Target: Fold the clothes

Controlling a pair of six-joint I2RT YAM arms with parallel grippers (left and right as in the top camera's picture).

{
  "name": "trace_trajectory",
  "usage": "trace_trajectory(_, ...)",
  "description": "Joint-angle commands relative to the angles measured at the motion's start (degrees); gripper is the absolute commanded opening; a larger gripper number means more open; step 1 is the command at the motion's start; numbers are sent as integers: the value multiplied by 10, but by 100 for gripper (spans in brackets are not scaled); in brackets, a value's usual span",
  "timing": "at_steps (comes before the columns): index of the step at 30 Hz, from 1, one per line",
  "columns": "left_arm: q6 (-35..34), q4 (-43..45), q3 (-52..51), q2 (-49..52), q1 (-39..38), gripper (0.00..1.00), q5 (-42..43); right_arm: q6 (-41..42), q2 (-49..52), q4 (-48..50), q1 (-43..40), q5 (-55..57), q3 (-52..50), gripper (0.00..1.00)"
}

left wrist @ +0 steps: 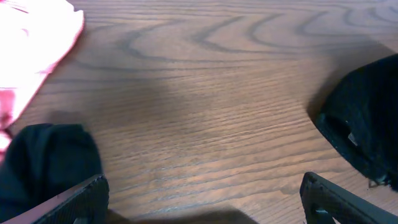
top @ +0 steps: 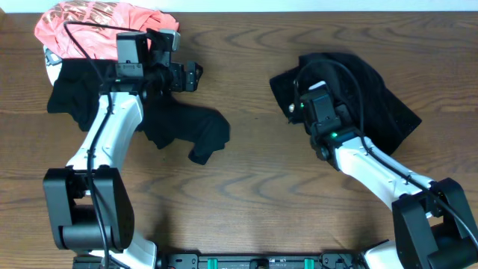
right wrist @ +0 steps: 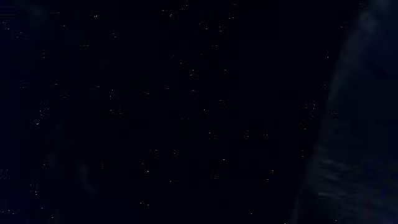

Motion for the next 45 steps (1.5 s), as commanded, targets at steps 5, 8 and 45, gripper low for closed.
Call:
trace_trajectory(5, -21, 5, -3, 24, -2, 98, 2, 51, -39, -93, -2, 19, 85, 1)
trace_trajectory(8, -27, 2, -3, 24, -10, 98, 4, 51, -67, -168, -3, -41, 149, 1)
trace_trajectory(45, -11, -53, -4, 26, -200, 98, 155, 60, -116, -465, -47, -380, 458, 1)
